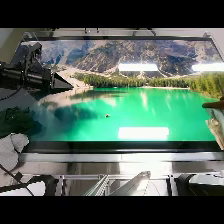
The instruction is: Fold the shirts.
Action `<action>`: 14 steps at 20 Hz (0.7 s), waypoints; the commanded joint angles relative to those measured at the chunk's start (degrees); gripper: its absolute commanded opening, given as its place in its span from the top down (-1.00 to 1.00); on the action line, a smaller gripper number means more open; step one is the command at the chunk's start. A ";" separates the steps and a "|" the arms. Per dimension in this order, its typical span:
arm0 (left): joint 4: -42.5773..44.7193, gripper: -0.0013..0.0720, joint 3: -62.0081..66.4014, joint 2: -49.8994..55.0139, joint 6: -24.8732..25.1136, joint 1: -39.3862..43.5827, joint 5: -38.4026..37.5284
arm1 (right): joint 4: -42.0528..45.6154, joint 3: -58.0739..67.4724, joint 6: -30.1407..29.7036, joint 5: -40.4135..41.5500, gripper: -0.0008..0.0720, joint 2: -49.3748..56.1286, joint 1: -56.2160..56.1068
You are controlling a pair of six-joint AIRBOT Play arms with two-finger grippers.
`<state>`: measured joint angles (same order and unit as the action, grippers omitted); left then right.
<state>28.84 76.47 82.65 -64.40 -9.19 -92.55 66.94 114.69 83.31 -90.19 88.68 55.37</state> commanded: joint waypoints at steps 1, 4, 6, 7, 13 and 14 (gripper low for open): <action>0.02 0.43 -0.02 -0.02 0.02 0.31 -3.69 | 11.82 -0.96 6.21 -6.91 0.93 -2.01 0.22; 0.02 0.43 -0.02 -0.02 0.13 1.11 -3.39 | 17.84 -0.96 8.94 -13.38 0.93 -3.54 0.24; 0.02 0.43 -0.02 -0.02 1.16 1.81 -3.45 | 19.17 -1.64 11.58 -15.56 0.92 -3.78 0.22; 0.02 0.43 -0.02 -0.02 1.44 2.29 -3.34 | 19.21 -2.51 13.92 -15.52 0.92 -4.44 0.11; 0.02 0.43 -0.02 -0.02 1.42 6.40 -4.13 | 26.01 -18.21 14.34 -14.27 0.93 -7.87 0.15; 0.02 0.43 -0.02 -0.02 1.44 6.97 -4.52 | 27.58 -22.12 14.47 -12.61 0.93 -9.09 0.42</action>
<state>28.84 76.47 82.65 -63.11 -3.97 -96.18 88.77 101.06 97.56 -104.40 81.84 55.57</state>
